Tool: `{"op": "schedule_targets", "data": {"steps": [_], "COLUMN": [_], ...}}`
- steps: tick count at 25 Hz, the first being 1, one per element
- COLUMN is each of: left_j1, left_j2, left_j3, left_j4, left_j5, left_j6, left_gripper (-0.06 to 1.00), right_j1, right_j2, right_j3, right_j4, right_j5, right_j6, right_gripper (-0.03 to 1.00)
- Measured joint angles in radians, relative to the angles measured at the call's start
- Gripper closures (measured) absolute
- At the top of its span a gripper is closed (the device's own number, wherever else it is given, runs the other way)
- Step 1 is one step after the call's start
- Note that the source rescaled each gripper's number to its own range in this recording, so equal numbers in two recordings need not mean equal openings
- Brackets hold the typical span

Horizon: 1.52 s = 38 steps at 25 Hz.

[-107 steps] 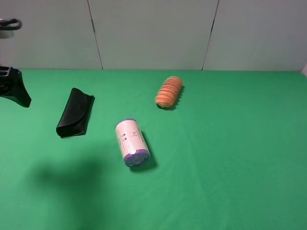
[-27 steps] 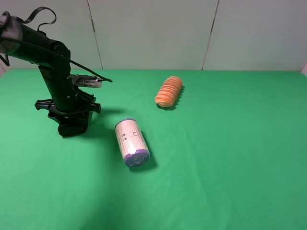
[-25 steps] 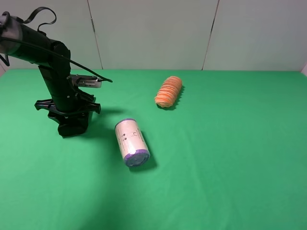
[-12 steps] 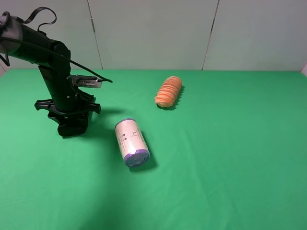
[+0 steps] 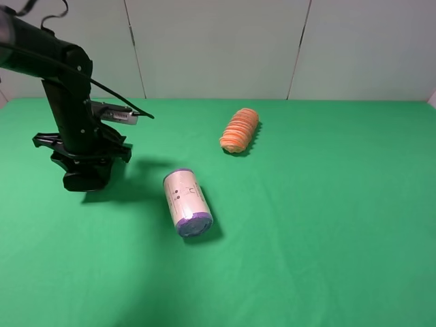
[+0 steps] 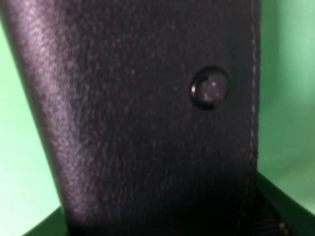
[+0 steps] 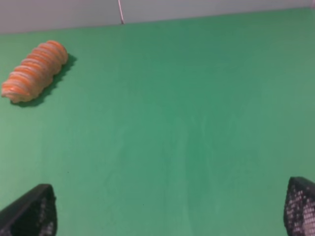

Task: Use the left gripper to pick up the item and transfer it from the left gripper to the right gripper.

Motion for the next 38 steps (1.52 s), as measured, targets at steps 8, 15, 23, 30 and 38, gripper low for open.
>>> {"op": "schedule_targets", "data": {"steps": [8, 15, 23, 30, 38], "left_j1": [0.0, 0.0, -0.004, -0.036, -0.132], "left_j2": [-0.111, -0.185, -0.242, -0.263, -0.263], "left_j3": [0.0, 0.0, -0.009, -0.065, -0.121], "left_j4": [0.001, 0.001, 0.001, -0.021, -0.025], "left_j5": [0.074, 0.135, 0.174, 0.247, 0.273], "left_j6": [0.08, 0.14, 0.173, 0.256, 0.367], "left_gripper": [0.88, 0.89, 0.89, 0.89, 0.89], "right_j1": [0.0, 0.0, 0.0, 0.0, 0.0], "right_j2": [0.0, 0.0, 0.0, 0.0, 0.0], "right_j3": [0.0, 0.0, 0.0, 0.0, 0.0], "right_j4": [0.0, 0.0, 0.0, 0.001, 0.007], "right_j5": [-0.001, -0.001, -0.001, -0.001, -0.001], "right_j6": [0.0, 0.0, 0.0, 0.0, 0.0], "right_gripper": [-0.03, -0.03, -0.03, -0.03, -0.03]}}
